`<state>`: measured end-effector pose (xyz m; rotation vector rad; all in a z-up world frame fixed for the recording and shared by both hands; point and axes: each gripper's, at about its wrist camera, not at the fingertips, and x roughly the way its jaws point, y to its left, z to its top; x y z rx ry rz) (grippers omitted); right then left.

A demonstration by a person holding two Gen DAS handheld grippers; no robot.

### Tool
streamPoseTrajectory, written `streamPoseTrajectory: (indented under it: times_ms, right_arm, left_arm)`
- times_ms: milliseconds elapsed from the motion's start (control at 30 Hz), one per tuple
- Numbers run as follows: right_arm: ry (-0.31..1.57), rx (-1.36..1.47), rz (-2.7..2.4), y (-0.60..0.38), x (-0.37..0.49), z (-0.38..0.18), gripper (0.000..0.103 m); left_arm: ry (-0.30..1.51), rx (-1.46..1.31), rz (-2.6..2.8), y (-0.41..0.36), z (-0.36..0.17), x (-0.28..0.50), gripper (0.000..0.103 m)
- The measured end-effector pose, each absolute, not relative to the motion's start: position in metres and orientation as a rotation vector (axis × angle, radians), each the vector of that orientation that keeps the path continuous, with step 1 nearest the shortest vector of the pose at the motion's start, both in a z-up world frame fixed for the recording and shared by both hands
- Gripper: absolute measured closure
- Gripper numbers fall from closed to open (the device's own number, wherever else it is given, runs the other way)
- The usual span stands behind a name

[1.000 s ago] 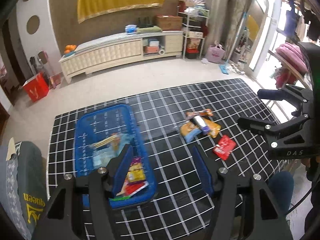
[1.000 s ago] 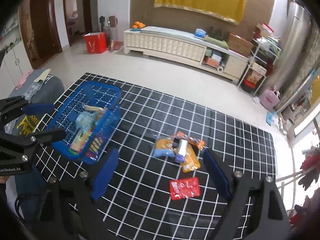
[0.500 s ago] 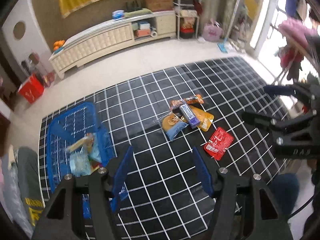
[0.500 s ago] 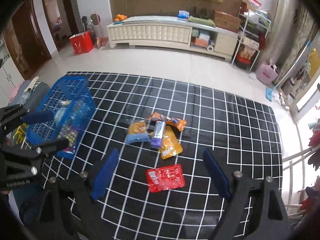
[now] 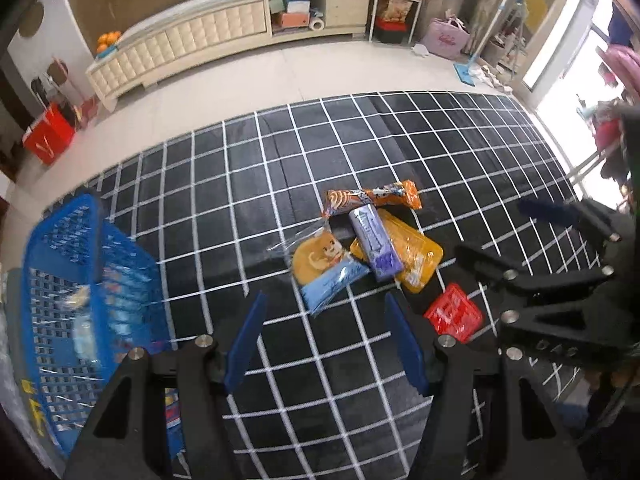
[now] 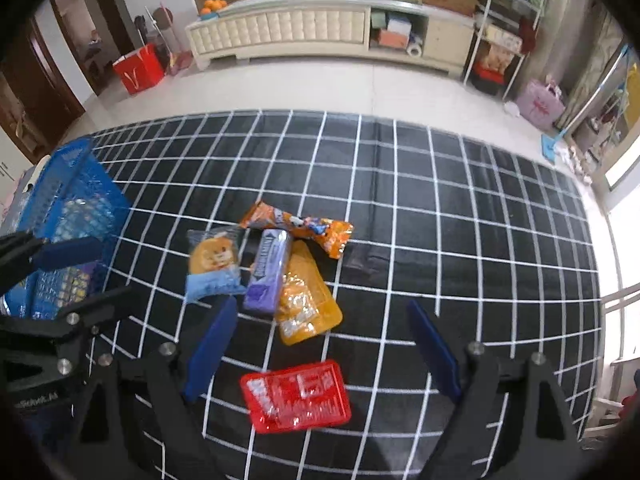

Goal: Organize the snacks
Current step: 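Move both tools back over the remaining snacks, then grasp the cartoon cake pouch with the left tool while the right tool grasps the purple Doublemint gum box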

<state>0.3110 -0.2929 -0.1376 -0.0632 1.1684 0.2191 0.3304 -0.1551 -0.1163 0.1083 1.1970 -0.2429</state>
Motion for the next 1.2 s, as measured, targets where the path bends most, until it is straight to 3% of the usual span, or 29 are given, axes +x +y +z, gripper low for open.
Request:
streamPoseTrajectory:
  times_ms: [100,200,433,700,1000,1200]
  right_arm:
    - [1.180,-0.039,0.189,-0.296,0.325,-0.148,0.014]
    - [1.174,-0.041,0.143,-0.300,0.333,-0.157,0.014]
    - [1.202,-0.061,0.110,-0.306,0.336,-0.177,0.014]
    - [1.232,-0.036,0.071,-0.323,0.328,-0.188,0.014]
    - [1.224,-0.041,0.092,-0.311,0.333,-0.190,0.014]
    - [1.221,-0.020,0.069,-0.315,0.338,-0.192,0.014]
  left_arm:
    - [1.248,0.033,-0.233,-0.151,-0.136,0.348,0.042]
    - [1.288,-0.023,-0.213,-0.148,-0.154,0.365,0.015]
    - [1.314,-0.048,-0.156,-0.151,-0.181,0.389,0.013]
    - [1.382,-0.150,-0.100,-0.144,-0.222,0.409,0.013]
    - [1.363,-0.170,-0.027,-0.138,-0.232,0.412,0.014]
    - [1.349,-0.047,-0.020,-0.154,-0.226,0.397,0.039]
